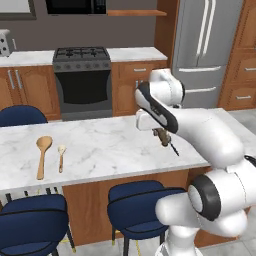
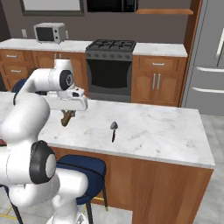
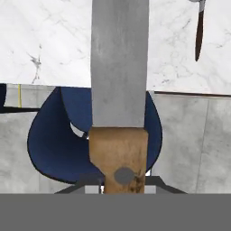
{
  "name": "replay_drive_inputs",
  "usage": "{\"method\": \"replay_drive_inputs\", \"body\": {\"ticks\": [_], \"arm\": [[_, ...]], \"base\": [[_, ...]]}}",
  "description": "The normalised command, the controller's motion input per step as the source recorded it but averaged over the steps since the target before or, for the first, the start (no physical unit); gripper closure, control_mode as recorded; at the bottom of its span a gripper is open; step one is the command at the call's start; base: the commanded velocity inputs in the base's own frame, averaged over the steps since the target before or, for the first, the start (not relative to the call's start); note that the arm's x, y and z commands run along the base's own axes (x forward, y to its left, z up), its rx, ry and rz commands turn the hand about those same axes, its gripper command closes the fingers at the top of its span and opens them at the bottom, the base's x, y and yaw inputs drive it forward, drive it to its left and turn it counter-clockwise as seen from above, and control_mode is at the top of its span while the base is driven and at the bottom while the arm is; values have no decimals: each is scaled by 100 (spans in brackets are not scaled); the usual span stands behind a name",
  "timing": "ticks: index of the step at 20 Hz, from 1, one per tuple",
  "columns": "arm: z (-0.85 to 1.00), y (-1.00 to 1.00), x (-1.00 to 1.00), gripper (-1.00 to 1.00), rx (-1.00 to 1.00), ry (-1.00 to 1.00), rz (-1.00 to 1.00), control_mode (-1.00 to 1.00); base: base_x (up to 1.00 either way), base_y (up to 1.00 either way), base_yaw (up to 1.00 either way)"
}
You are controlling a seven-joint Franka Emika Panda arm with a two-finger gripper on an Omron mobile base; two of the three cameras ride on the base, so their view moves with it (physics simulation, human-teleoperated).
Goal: Pick up the metallic utensils from the counter and place them in the open drawer. Make sure not to pick up any wooden utensils.
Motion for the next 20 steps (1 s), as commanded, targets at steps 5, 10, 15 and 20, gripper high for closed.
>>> {"method": "replay_drive_inputs", "body": {"ticks": [5, 10, 15, 20], "arm": [[35, 2, -100, 100, 0, -8, 0, -100], [8, 0, -100, 100, 0, -8, 0, -100], [-3, -1, -58, 100, 0, 3, -2, -100], [-17, -12, 1, 100, -1, 19, -4, -100]], "base": [[0, 0, 0], [0, 0, 0], [0, 0, 0], [0, 0, 0]]}}
